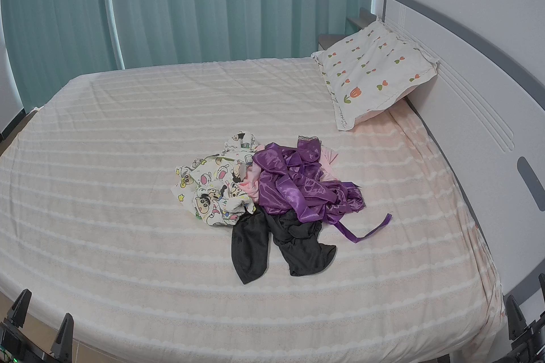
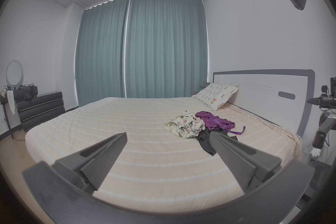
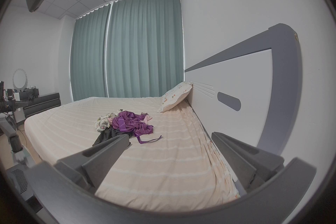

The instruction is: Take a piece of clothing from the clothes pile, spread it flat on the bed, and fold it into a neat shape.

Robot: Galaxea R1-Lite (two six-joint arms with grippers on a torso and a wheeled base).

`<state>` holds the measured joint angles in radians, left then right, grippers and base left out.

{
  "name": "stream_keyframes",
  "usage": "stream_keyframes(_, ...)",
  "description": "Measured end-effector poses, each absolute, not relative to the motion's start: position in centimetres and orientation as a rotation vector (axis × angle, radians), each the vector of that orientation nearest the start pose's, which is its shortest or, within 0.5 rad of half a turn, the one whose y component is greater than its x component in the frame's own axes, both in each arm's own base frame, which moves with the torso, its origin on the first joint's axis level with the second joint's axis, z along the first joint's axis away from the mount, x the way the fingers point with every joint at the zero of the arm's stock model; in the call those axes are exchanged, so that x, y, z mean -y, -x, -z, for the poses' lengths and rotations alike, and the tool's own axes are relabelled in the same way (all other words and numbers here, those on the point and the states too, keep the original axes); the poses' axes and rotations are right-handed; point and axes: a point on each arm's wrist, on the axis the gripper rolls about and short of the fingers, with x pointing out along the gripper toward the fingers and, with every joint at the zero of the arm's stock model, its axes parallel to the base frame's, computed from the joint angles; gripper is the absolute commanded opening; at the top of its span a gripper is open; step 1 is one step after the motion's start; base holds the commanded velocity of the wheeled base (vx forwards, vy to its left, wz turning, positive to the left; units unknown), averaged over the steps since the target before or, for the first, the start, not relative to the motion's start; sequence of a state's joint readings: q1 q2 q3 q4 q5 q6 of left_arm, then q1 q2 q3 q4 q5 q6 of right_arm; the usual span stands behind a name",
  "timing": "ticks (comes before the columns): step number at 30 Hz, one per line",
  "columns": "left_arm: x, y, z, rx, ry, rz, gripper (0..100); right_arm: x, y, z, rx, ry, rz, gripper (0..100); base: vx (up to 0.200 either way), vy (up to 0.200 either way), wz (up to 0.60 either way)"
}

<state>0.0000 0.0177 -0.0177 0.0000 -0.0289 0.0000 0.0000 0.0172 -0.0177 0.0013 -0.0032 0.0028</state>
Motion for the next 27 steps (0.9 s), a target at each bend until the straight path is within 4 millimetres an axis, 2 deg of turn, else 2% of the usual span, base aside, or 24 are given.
stream_keyframes(14,0.1,2.3,-8.1,0.000,0.000,0.029,100,0.0,2.4,-8.5,0.014,0.001,-0.008,100,0.000,0.000,0.00)
stream_keyframes(21,0.1,2.3,-8.1,0.000,0.000,0.029,100,-0.1,2.6,-12.7,0.052,-0.056,-0.066,100,0.000,0.000,0.00)
stream_keyframes(27,0.1,2.3,-8.1,0.000,0.000,0.029,100,-0.4,-0.1,-14.8,-0.106,-0.123,-0.163,100,0.000,0.000,0.00)
